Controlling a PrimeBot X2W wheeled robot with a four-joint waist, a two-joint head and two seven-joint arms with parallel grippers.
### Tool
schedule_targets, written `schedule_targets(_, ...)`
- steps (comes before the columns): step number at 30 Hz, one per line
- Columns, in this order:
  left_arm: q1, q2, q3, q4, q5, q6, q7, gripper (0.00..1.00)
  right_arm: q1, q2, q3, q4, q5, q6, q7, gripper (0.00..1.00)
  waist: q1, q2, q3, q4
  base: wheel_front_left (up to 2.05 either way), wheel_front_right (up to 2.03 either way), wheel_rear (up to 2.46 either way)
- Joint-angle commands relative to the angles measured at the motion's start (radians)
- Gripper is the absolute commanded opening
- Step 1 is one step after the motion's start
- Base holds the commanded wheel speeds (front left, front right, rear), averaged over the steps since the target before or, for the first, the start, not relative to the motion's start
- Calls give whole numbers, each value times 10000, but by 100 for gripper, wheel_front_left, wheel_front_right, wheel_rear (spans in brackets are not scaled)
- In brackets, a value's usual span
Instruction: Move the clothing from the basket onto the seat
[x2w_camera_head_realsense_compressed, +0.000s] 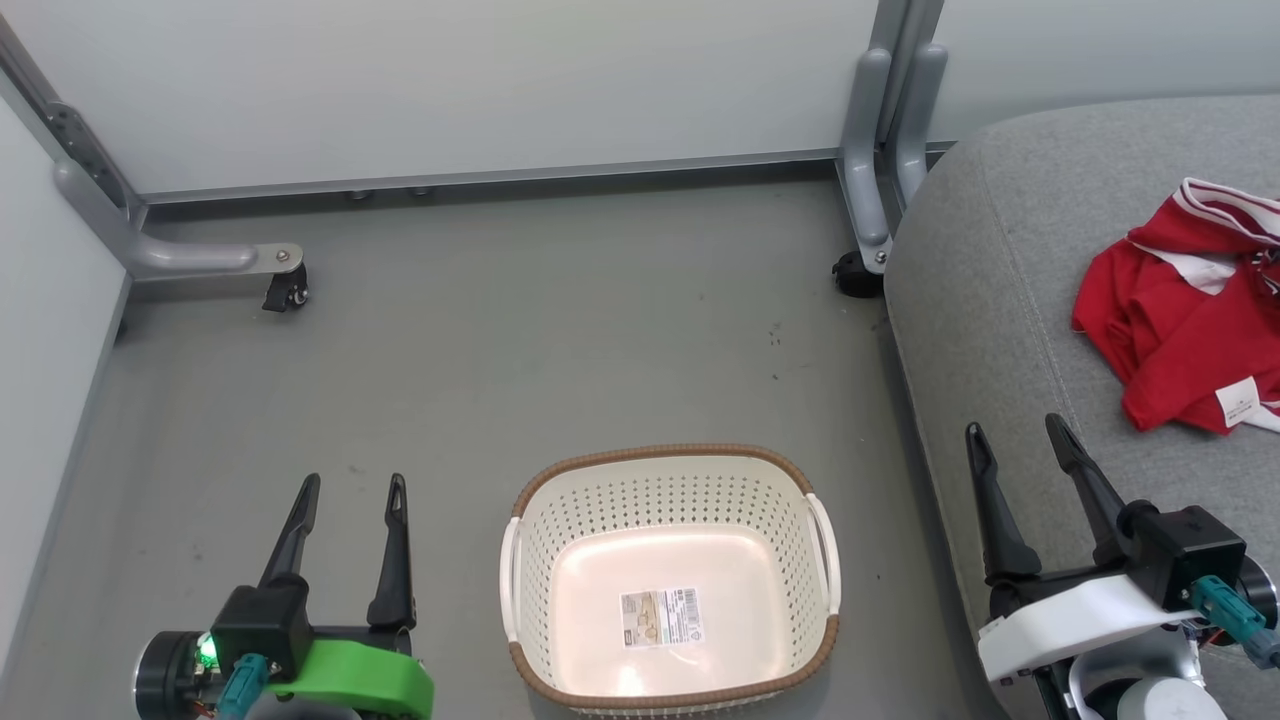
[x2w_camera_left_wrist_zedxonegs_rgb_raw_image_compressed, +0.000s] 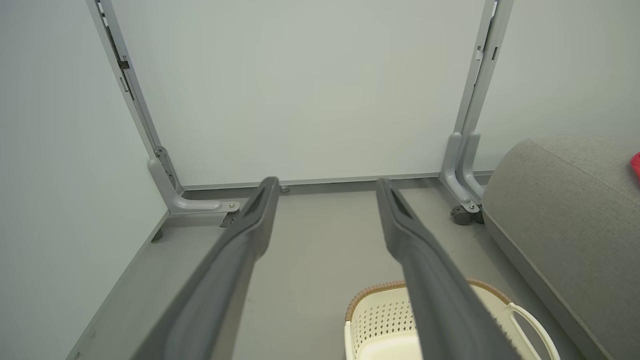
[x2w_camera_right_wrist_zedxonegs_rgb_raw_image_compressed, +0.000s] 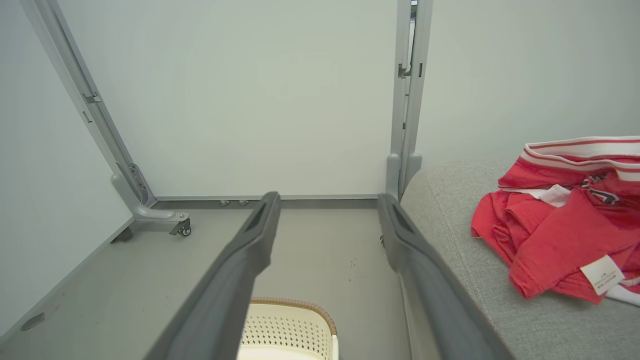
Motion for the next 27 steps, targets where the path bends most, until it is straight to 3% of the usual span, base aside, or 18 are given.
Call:
schedule_targets(1, 134, 3, 59, 24, 58, -56, -33, 100, 162, -27, 10, -24, 66, -7, 57, 100, 1, 0, -23, -2, 0, 0, 0)
schedule_targets(9, 162, -148, 189, 137, 219, -145, -33, 100, 211, -26, -19, -33, 120, -7, 49, 100, 1, 0, -96, -17, 0, 0, 0)
schedule_targets(10, 5, -123, 159, 155, 150, -126, 2, 0, 50, 4, 7, 36, 61, 0, 57, 0, 1, 0, -97, -17, 0, 0, 0)
schedule_targets(15, 13, -139, 133, 602, 79, -131, 77, 0, 168, 56, 59, 478, 126, 0, 76, 0, 1, 0, -103, -20, 0, 0, 0)
schedule_targets(27, -158, -222, 521, 648, -2155, -339, 647, 0, -122, -110, 70, 895, 2594, -1, 229, 0, 1, 0, -153, -38, 0, 0, 0)
